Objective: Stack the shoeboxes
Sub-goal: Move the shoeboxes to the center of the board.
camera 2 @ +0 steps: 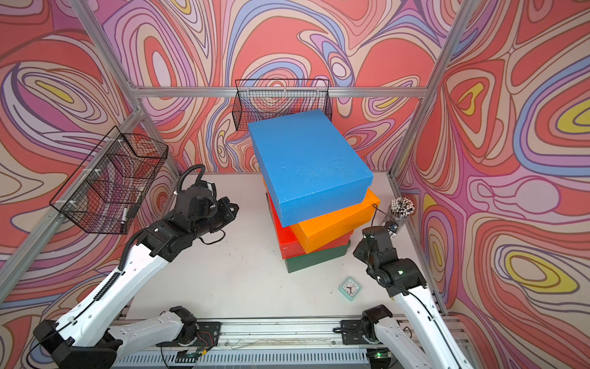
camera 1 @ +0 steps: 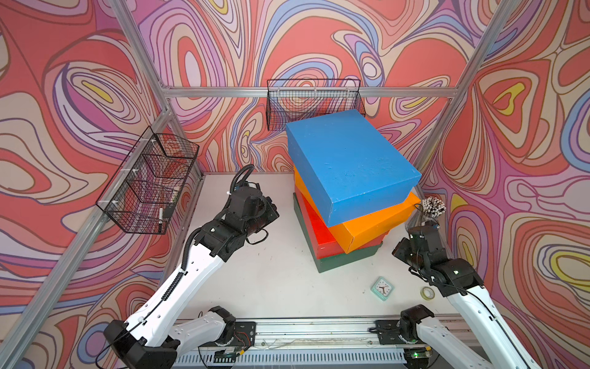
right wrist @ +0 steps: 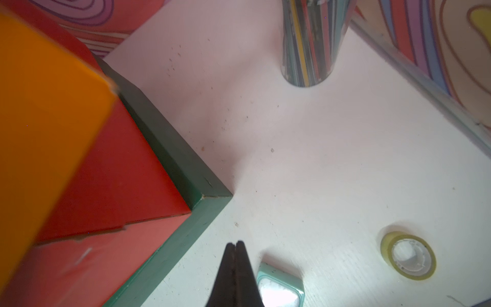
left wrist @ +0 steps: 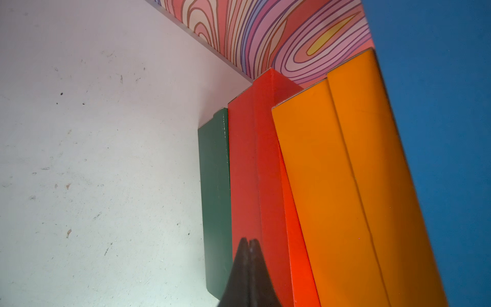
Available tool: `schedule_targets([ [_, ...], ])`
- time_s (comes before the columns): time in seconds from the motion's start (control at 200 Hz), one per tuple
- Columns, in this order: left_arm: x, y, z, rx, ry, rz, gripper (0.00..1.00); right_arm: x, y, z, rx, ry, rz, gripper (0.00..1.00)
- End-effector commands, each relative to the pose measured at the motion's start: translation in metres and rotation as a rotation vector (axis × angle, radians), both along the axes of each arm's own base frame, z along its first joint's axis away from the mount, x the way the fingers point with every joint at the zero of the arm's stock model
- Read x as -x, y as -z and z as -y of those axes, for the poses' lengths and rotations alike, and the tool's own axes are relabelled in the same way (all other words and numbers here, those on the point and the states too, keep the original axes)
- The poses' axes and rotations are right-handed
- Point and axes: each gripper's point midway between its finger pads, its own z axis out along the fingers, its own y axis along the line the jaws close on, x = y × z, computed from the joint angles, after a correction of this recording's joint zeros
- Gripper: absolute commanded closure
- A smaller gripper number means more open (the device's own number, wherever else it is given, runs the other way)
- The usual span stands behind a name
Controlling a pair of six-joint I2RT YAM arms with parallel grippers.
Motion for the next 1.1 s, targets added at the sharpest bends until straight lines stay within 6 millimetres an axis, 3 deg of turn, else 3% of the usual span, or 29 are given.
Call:
schedule_targets([
  [0.0,-0.009,0.021,0.007,0.049,0.018,-0.054,0.99,-0.011,0.002,-0.003,-0.059,0.030,0.081,1.00],
  [0.245,-0.027,0.059,0.012,0.077,0.033,-0.137,0.99,-0.025,0.043,0.003,-0.072,0.042,0.047,1.00],
  [0.456,-0.039,0.093,0.014,0.091,0.029,-0.205,0.97,-0.048,0.060,0.017,-0.235,0.044,0.133,1.00],
  [0.736,-0.054,0.133,0.023,0.137,0.044,-0.287,0.98,-0.085,0.066,-0.007,-0.392,-0.092,0.198,1.00],
  [0.911,-0.068,0.140,0.032,0.162,0.063,-0.276,0.98,-0.103,0.063,-0.019,-0.451,-0.169,0.245,1.00],
  [1.092,-0.074,0.155,0.034,0.166,0.056,-0.303,0.96,-0.113,0.074,-0.041,-0.599,-0.240,0.236,1.00],
])
